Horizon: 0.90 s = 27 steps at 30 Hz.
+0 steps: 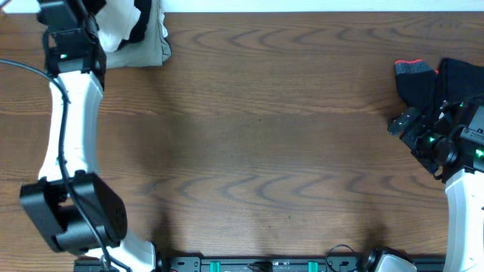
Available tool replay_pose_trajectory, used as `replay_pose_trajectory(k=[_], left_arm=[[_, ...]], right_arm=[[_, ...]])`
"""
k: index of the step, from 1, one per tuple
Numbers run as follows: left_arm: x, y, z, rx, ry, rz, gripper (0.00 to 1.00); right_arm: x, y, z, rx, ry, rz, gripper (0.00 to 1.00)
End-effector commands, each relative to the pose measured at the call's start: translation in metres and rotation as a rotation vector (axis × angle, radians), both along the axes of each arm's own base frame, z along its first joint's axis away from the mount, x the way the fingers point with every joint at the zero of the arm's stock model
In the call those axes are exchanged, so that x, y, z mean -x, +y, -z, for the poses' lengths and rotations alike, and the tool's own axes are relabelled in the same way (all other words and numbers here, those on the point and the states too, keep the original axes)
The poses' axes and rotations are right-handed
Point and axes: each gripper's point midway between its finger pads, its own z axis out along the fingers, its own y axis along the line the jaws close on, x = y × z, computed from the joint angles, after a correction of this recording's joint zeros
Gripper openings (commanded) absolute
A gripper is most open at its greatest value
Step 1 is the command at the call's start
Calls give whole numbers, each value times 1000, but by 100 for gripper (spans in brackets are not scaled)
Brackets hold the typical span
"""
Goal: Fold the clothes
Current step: 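Lower the bundle onto the stack and press it down with the left gripper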
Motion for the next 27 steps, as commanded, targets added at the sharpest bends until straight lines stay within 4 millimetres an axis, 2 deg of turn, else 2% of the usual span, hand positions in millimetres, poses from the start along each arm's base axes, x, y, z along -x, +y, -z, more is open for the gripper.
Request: replay_pose_trajectory(k=[1, 5, 8, 12, 16, 18, 21, 27], left_arm=[[-6, 2, 22, -38, 66, 5, 98], [-17, 4, 44, -33, 94, 6, 98], [-28, 6, 68, -28, 118, 8, 98], [-54, 11, 91, -48, 58, 7, 98], [-74, 14, 104, -229, 39, 34, 98], [-82, 14, 127, -337, 123, 63, 100], [-87, 19, 162, -377, 257, 93, 100], [-90, 30, 186, -353, 312, 117, 100]], right_arm=[[-1, -4, -3, 12, -8, 4, 99], [-1, -4, -3, 12, -8, 4, 99], [-1, -4, -3, 12, -8, 4, 99], [-1, -4, -3, 11, -8, 4, 99], [-1, -4, -3, 12, -8, 4, 99], [-1, -4, -3, 12, -8, 4, 99], [-1, -4, -3, 12, -8, 4, 99], [-1, -4, -3, 12, -8, 4, 99]])
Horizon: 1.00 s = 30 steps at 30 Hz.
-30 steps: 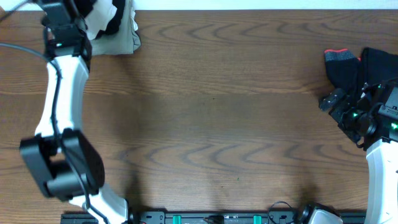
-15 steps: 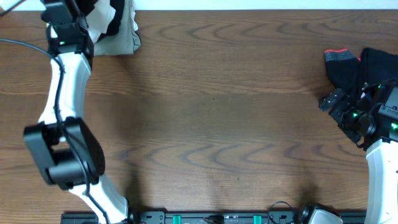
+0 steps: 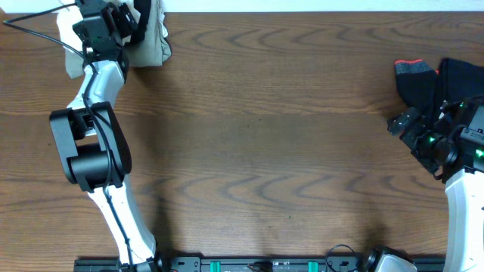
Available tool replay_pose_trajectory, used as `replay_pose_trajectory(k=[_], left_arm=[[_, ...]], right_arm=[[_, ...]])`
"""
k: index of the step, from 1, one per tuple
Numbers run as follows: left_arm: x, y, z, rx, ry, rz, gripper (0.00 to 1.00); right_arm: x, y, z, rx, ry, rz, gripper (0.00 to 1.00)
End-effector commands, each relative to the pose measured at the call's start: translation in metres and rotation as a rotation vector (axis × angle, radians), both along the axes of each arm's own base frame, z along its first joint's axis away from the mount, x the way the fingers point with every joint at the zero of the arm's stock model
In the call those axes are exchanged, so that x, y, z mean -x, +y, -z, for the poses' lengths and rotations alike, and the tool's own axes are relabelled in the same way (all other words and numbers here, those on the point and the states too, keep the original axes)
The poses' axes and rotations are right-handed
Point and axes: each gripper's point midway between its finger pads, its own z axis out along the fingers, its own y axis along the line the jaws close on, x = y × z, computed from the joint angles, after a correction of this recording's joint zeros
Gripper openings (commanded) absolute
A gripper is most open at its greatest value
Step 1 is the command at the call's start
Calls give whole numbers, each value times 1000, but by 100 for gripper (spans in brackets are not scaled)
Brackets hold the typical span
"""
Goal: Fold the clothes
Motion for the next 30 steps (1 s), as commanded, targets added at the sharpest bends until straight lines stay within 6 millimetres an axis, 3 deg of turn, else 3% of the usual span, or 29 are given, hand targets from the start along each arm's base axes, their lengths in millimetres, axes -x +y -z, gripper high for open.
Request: replay_pose_trajectory(k=[1, 4, 6, 14, 18, 24, 30], left_arm=[[-4, 10, -4, -48, 5, 21, 100], [-4, 11, 7, -64, 34, 29, 100], [-6, 11, 2, -98, 28, 39, 100], [-8, 12, -86, -155, -135, 15, 100], [-8, 13, -104, -166, -185, 12, 100], [-15, 16, -85, -167, -184, 6, 100], [-24, 30, -42, -167, -164, -21, 100]], right_arm=[[-1, -4, -3, 12, -8, 4, 99], [-1, -4, -3, 12, -8, 4, 99], [-1, -4, -3, 11, -8, 4, 99], [-1, -4, -3, 12, -8, 4, 99], [-1, -4, -3, 12, -8, 4, 99], [-1, -4, -3, 12, -8, 4, 99], [-1, -4, -3, 12, -8, 4, 99]])
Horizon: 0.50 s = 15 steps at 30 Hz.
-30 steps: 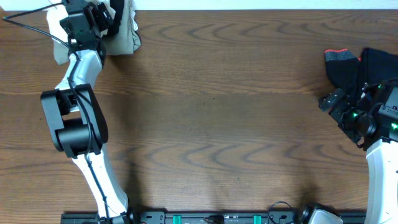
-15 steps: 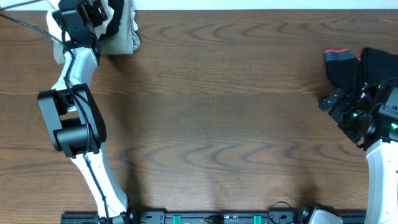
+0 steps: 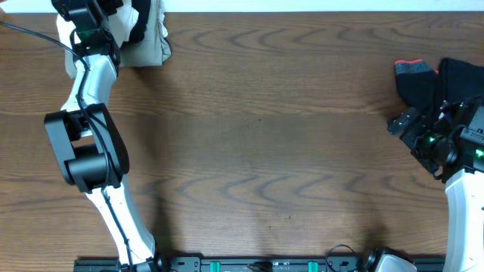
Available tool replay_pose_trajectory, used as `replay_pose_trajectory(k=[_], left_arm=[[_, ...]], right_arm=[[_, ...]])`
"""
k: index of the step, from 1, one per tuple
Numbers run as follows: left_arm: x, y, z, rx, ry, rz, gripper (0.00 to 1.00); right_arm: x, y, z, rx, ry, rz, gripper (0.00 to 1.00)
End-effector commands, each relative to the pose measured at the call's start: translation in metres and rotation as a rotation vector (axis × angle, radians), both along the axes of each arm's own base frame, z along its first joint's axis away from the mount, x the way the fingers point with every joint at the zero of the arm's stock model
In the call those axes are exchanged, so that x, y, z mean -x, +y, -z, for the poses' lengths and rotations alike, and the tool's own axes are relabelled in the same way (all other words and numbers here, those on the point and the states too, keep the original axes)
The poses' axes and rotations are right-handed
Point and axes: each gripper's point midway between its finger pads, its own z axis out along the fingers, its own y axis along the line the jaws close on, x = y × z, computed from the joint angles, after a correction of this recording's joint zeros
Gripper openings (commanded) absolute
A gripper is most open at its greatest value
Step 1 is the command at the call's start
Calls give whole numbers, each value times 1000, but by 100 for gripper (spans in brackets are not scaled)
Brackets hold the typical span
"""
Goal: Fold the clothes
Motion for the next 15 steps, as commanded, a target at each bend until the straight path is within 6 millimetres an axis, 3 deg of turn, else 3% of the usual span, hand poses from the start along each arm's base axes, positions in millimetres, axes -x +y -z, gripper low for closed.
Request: replay_pose_trajectory(k=[1, 6, 9, 15], left_arm=[[-6, 15, 45, 0, 68, -33, 100], [-6, 16, 93, 19, 162, -33, 100], [-6, 17, 99, -14, 186, -27, 100], [-2, 28, 37, -48, 79, -92, 100]], right_arm=[[-1, -4, -3, 12, -8, 4, 99], [-1, -4, -3, 12, -8, 4, 99], [-1, -4, -3, 11, -8, 4, 99], [-1, -4, -3, 12, -8, 4, 99]])
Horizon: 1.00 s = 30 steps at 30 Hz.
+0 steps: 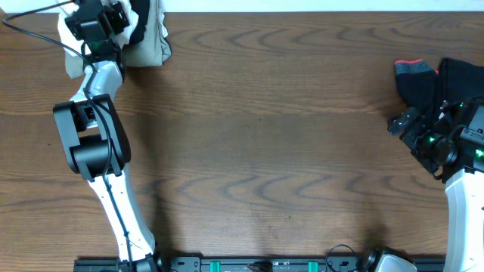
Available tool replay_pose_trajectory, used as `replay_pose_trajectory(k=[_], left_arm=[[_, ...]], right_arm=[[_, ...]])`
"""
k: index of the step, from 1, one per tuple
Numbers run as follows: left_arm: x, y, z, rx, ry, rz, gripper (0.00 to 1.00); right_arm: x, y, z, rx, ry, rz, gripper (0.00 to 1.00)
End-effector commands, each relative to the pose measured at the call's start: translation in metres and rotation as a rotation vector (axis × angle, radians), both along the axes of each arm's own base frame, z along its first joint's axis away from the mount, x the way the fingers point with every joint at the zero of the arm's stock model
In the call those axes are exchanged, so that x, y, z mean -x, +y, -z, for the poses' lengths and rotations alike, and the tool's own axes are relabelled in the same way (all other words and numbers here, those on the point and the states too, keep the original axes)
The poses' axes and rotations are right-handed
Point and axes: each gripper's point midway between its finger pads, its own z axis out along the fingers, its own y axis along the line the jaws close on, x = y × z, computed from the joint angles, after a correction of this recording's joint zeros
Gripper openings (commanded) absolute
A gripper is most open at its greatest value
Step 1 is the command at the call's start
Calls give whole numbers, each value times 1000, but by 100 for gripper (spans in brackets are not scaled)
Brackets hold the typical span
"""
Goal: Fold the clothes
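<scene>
A pile of light clothes (153,41), beige and white with a black stripe, lies at the table's far left corner. My left gripper (121,17) is at the pile's left side, over its top edge; its fingers are hidden by the wrist, so its state cannot be read. A black garment with a red-trimmed edge (423,83) lies at the far right. My right gripper (402,121) rests at that garment's near left edge, and whether it is open or shut cannot be told.
The brown wooden table (265,151) stretches between the two heaps. The left arm's dark elbow block (91,143) stands over the left part of the table. A black rail (265,264) runs along the front edge.
The left wrist has shifted slightly right along the pile's left side, and its elbow moved a little with it. The right arm and both heaps look unchanged.
At first the left arm reached from a low elbow near the front left up to the light pile. Then the elbow stood higher and the wrist lay further into the corner, shifting slightly left, then right again. The right arm stayed by the black garment.
</scene>
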Motion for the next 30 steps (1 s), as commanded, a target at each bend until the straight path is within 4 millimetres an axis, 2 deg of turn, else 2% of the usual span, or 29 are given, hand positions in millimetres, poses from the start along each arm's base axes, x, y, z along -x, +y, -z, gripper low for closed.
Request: replay_pose_trajectory(k=[1, 4, 6, 8, 14, 17, 24, 28, 30], left_arm=[[5, 14, -58, -55, -76, -51, 100], [9, 18, -90, -62, -132, -59, 100], [13, 25, -102, -65, -157, -71, 100], [17, 38, -107, -58, -172, -112, 100], [25, 65, -106, -2, -213, -143, 100], [22, 67, -96, 8, -201, -100, 100], [14, 68, -62, 19, -166, -92, 100], [9, 67, -26, 35, -112, -91, 100], [8, 66, -15, 41, -93, -90, 100]], right_arm=[[-1, -4, -3, 12, -8, 4, 99], [-1, -4, -3, 12, -8, 4, 99], [-1, -4, -3, 12, -8, 4, 99], [-1, -4, -3, 12, -8, 4, 99], [-1, -4, -3, 12, -8, 4, 99], [-1, -4, -3, 12, -8, 4, 99], [-1, -4, -3, 12, -8, 4, 99], [-1, -4, -3, 12, -8, 4, 99], [-1, -4, -3, 12, -8, 4, 99]])
